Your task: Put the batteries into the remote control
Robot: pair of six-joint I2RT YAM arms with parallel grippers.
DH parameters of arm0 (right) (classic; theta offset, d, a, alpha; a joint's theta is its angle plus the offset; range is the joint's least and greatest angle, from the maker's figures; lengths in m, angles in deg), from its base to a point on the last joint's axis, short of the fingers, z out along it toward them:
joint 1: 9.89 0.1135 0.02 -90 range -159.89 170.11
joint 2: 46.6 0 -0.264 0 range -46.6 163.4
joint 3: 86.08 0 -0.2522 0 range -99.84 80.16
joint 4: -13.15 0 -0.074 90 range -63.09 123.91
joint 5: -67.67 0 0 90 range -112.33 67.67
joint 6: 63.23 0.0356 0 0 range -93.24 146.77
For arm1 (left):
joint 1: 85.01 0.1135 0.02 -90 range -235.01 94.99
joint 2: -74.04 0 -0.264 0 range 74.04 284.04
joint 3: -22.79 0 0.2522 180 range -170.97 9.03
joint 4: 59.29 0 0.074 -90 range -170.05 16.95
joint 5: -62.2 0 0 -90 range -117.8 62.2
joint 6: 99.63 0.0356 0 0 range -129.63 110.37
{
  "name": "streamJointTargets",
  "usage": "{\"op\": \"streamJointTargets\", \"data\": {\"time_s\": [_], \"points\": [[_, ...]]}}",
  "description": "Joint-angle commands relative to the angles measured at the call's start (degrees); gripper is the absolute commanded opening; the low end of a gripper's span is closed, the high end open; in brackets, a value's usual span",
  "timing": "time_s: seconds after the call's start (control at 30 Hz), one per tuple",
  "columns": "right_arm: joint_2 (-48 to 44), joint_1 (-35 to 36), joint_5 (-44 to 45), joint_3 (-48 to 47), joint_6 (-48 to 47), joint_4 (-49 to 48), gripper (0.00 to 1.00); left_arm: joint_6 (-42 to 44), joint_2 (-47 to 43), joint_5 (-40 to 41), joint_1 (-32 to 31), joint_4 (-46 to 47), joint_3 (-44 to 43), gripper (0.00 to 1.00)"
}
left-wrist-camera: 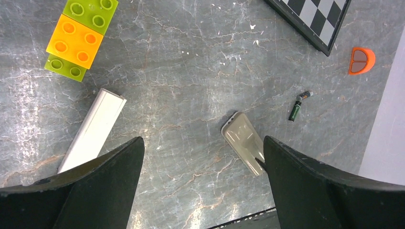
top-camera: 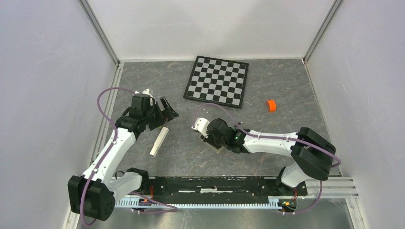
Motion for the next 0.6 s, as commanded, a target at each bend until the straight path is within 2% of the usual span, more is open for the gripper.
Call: {"op": "streamJointTargets", "data": {"time_s": [0.0,0.1,0.2,0.3,0.43,0.57], "points": [[-3.92,-1.06,7.11,1.38,5.13,-1.64,0.32,1.63,-0.47,-2.36,0.47,-0.03,-1.40,1.00],[-5.17,-1.65,5.48,2.25,5.44,-2.17,0.37,1.94,-0.31,-2.70,0.56,-0.13,-1.12,1.00],[-3.99,-1.59,4.90,1.65,5.56,-0.21,0.62,2.23,-0.16,-2.87,0.54,-0.22,-1.03,1.00],[-3.32,-1.61,4.01,1.75,9.05,-0.29,0.80,2.41,-0.16,-2.90,0.62,-0.30,-0.86,1.00],[-0.46,-1.66,2.19,0.19,10.31,0.65,0.88,2.62,-0.09,-2.84,0.62,-0.30,-0.76,1.00],[3.96,-1.70,2.13,-2.82,10.64,3.53,0.89,2.97,0.02,-3.03,0.60,-0.30,-0.78,1.00]]}}
